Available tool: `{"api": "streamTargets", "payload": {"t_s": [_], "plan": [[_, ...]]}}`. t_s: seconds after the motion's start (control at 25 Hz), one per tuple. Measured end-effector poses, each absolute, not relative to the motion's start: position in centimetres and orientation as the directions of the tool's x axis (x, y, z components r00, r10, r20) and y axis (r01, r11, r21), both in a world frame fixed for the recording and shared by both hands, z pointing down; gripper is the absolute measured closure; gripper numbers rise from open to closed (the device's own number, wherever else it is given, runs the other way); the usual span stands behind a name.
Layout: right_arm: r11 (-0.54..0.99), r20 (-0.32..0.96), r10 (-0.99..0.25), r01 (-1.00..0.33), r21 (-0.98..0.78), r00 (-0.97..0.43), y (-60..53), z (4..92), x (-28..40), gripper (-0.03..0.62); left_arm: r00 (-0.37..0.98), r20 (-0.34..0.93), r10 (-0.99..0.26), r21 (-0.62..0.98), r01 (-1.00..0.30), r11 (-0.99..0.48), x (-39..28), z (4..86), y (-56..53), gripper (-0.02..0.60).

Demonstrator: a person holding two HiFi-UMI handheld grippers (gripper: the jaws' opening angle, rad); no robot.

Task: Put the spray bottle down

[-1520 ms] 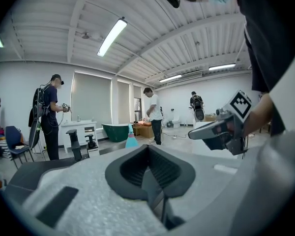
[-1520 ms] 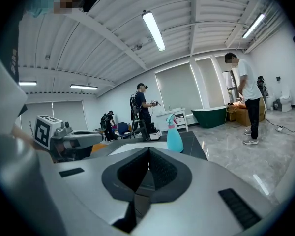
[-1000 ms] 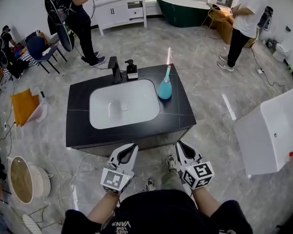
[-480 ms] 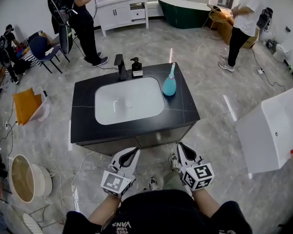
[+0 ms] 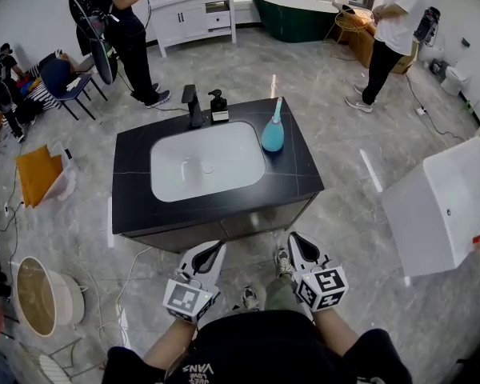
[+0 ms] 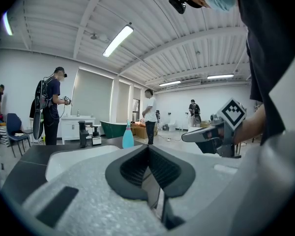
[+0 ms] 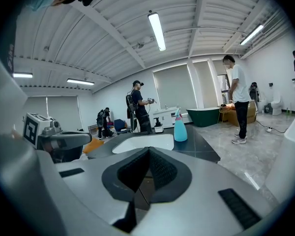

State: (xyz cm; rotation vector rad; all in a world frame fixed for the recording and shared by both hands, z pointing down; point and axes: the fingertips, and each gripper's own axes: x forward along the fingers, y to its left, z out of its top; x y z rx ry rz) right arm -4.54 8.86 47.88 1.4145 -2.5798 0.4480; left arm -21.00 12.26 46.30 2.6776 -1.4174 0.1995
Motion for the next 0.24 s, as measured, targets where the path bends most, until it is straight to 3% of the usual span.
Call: {"api": "streamTargets", "payload": {"t_s": [0.24], "plan": [[0.491,0.297,-0.800,-0.853,-0.179,-0.522,9.25,48.00,-4.08,0.595,0.570,0.165,-0.805,0.037,-0.819,-0.573,-20.48,45.98,12.35,0.572]]}}
